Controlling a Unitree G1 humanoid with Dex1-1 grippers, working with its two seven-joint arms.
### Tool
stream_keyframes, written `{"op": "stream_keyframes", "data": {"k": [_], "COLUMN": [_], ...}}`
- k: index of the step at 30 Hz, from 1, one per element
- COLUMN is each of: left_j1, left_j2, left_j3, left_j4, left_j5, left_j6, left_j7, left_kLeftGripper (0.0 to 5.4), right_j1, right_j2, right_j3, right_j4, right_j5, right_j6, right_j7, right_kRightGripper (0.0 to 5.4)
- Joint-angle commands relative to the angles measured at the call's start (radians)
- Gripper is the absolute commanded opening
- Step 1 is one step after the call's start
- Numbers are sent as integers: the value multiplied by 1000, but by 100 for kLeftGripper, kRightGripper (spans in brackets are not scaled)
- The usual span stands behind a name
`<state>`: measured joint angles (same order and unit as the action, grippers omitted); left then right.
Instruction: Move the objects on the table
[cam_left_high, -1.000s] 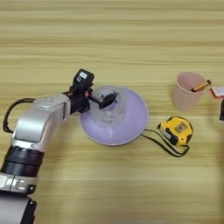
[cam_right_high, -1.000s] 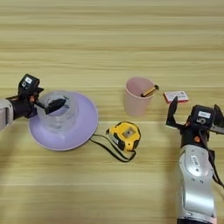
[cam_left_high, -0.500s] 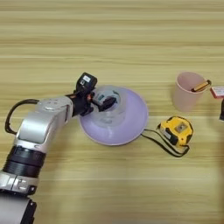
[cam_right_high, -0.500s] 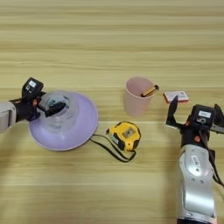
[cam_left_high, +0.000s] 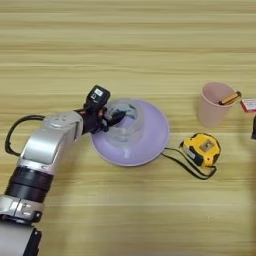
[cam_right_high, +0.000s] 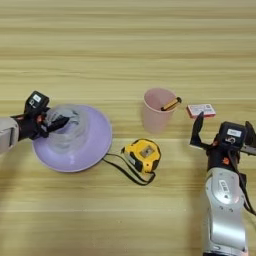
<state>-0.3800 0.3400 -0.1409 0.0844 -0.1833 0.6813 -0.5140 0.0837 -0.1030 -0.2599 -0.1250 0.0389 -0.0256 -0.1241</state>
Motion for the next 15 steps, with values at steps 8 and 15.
{"op": "stream_keyframes", "data": {"k": [8, 15], "left_j1": [-3, -12], "left_j2": [-11, -28], "left_j3": [6, 27], "left_j4": [0, -10], "left_j5": [9, 0], "left_j6": [-13, -20], "left_j7": [7, 19], "left_kLeftGripper": [169, 149], "right_j1": [3, 0], "right_j2": [7, 5], "right_j3": [1, 0], "right_j4": [-25, -21], "right_j5": [3, 3], "right_j6": [24, 25], "right_j7": [1, 2], "right_kRightGripper": [540, 540]}}
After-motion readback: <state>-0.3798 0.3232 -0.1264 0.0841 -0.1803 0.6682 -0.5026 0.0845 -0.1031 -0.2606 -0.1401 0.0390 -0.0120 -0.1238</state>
